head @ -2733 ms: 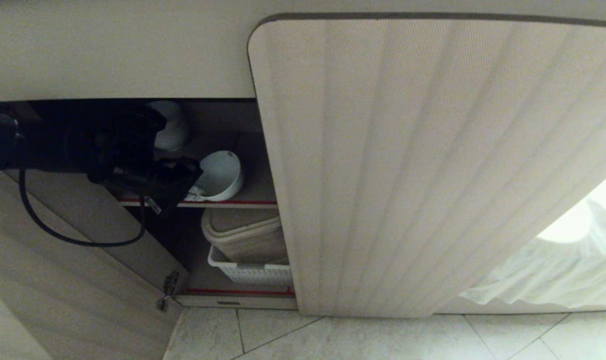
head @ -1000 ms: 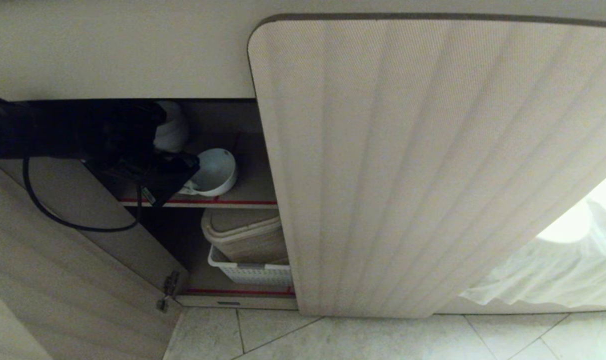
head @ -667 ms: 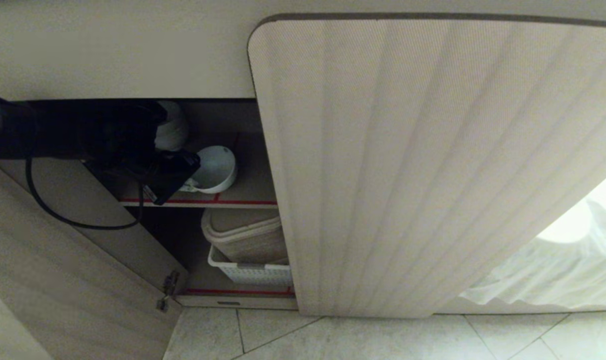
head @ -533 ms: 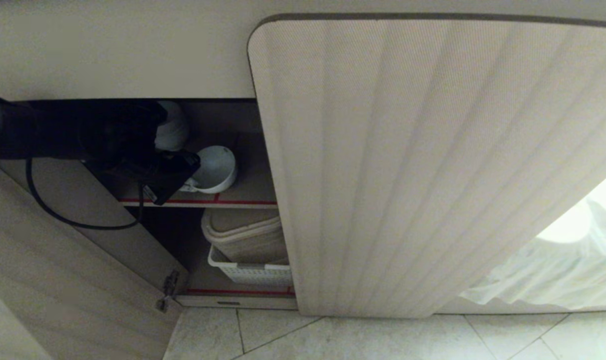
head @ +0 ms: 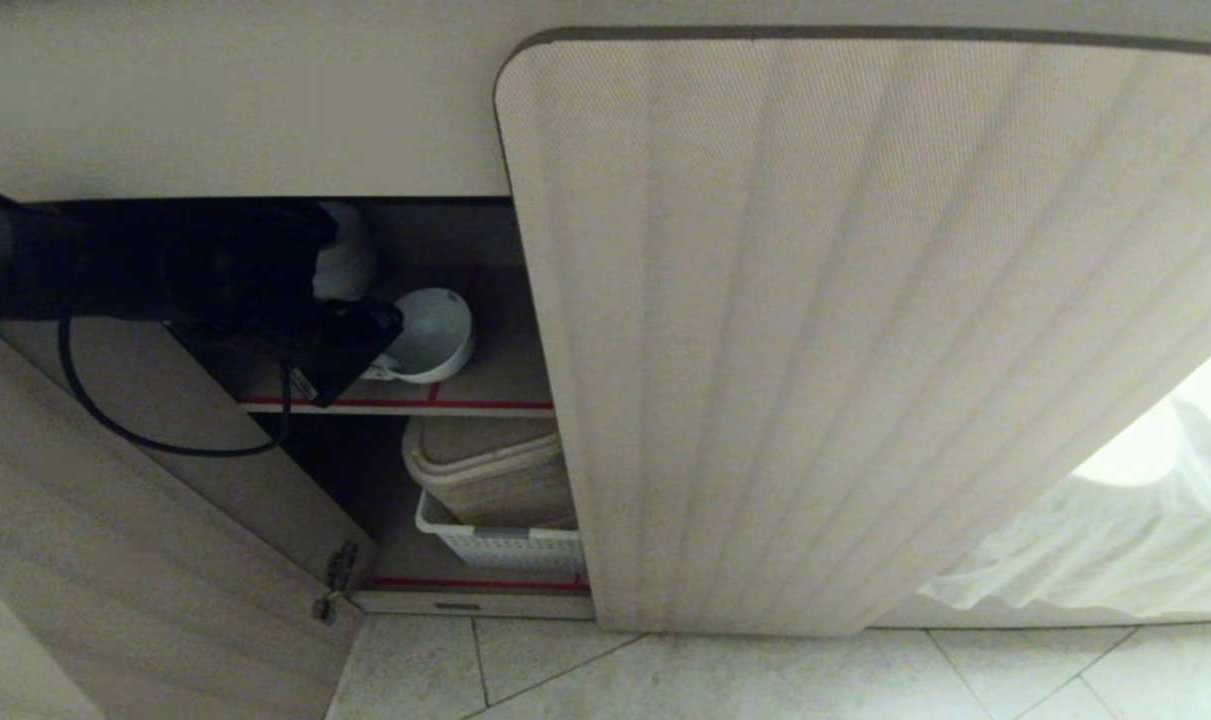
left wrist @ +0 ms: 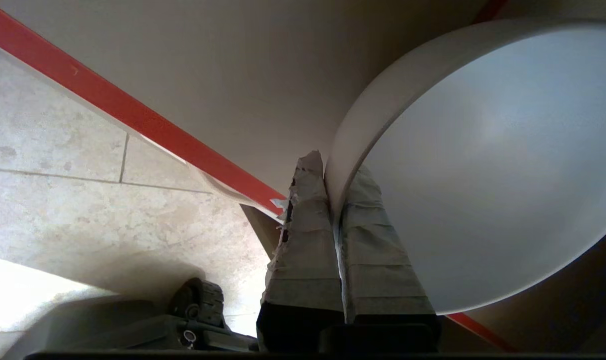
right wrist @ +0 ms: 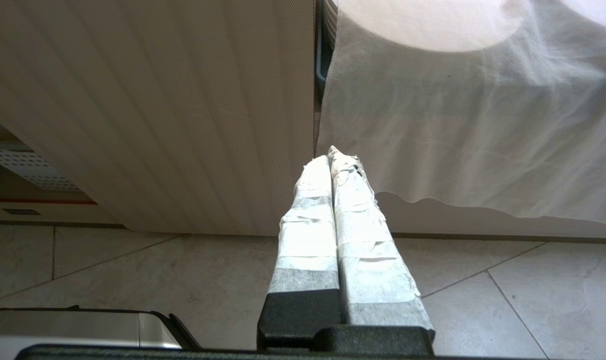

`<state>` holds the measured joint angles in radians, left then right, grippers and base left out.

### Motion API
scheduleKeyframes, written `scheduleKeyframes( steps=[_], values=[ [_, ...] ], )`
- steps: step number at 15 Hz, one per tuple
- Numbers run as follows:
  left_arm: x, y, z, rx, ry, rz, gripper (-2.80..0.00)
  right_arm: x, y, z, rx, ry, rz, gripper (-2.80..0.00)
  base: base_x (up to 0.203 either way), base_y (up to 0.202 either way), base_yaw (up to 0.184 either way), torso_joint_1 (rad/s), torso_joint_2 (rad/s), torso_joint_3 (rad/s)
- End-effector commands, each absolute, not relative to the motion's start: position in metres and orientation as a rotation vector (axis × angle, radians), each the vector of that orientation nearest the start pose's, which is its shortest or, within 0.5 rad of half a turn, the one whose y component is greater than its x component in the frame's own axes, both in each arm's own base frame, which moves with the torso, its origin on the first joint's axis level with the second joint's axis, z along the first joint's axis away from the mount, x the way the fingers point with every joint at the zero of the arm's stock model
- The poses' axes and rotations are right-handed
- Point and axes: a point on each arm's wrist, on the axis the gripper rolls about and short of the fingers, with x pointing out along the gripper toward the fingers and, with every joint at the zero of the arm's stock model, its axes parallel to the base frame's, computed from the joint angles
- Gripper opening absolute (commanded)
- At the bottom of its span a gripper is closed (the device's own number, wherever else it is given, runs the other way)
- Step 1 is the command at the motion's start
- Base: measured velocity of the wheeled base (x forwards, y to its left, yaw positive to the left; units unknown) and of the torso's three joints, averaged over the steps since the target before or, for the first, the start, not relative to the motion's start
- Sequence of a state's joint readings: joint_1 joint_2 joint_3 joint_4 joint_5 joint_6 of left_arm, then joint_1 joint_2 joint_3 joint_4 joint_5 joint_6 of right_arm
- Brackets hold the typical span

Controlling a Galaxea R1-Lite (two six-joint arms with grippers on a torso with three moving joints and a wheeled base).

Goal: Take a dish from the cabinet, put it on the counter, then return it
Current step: Put it back into the cabinet

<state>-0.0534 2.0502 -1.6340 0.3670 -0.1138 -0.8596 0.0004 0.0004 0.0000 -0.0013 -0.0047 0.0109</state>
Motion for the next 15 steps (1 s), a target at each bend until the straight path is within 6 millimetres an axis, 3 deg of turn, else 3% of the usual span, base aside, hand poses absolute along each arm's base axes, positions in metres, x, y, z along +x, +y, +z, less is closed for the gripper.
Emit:
scheduleKeyframes(
  steps=[1,15],
  values=[
    [0.4008,-0.0240,0.1912,-0.839,0.805,0.196,0.00,-0.0228,-0.0001,0.0756,0.011,-0.002,-0.003,-2.80,0.000,0.000,0.000,0.000,0.00,0.000],
    [0.4064,-0.0242,0.1972,-0.833,0.719,0.186,0.00,-0.0228,-0.0002,0.0756,0.011,-0.002,-0.005,-2.80,0.000,0.000,0.000,0.000,0.00,0.000]
  ],
)
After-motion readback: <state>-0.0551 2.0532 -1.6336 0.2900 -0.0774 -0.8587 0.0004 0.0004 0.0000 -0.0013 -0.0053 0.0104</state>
